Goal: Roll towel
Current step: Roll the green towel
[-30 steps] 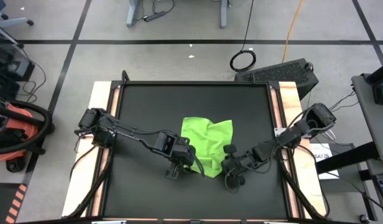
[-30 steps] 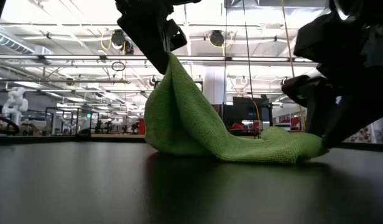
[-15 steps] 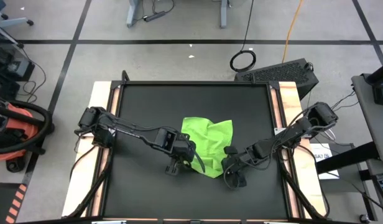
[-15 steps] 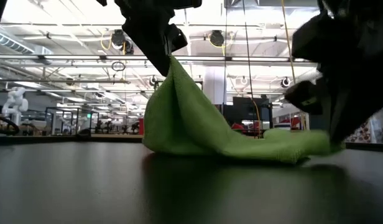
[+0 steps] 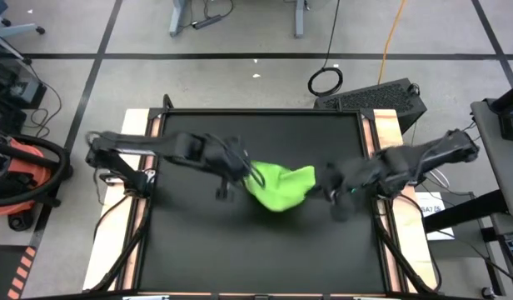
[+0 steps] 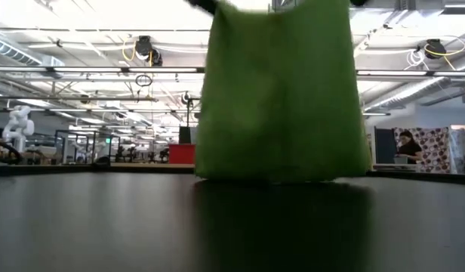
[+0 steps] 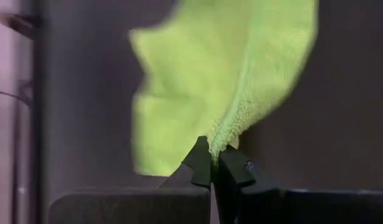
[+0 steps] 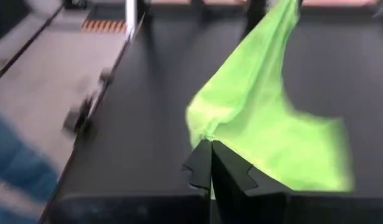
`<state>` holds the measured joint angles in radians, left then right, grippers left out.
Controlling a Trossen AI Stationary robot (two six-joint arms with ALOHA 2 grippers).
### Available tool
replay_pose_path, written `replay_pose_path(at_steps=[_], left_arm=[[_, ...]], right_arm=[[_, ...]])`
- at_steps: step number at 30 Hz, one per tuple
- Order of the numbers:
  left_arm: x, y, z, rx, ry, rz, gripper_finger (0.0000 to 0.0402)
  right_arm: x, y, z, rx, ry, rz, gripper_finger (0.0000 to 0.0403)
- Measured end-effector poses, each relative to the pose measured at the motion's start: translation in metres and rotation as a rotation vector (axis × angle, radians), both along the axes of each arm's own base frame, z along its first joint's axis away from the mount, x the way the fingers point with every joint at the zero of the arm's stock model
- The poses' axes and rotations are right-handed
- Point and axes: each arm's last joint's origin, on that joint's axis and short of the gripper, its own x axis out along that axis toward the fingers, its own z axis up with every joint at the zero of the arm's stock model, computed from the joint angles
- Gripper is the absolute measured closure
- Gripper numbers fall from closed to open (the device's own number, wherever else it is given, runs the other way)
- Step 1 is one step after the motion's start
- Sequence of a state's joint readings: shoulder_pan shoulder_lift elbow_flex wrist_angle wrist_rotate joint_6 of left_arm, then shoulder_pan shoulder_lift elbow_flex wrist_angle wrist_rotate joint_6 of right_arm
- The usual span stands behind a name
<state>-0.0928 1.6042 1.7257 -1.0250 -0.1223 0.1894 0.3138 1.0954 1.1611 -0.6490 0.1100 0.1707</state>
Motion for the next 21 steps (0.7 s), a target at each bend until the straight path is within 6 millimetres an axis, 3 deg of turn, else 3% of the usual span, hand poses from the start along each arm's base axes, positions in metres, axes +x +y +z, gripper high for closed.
replay_pose_path(at_steps=[5,8,13,21], left_arm=[[-0.024,0.022,0.067,0.05,-0.243,0.042,0.0401],[-0.033,0.034,0.09,0.155,-0.314,0.064,0.0401],[-0.031,0.068,0.098,0.281,-0.363,0.159,0.0401],[-0.011,0.134,0.081,0.325,-0.333,0.291,0.0401]], right_arm=[[-0.024,-0.027,0.06,-0.109,-0.117,-0.101,0.0403],[-0.033,-0.042,0.083,-0.173,-0.16,-0.153,0.0403],[-0.037,-0.068,0.089,-0.272,-0.091,-0.272,0.0402],[-0.042,-0.109,0.082,-0.356,0.026,-0.45,0.0402]])
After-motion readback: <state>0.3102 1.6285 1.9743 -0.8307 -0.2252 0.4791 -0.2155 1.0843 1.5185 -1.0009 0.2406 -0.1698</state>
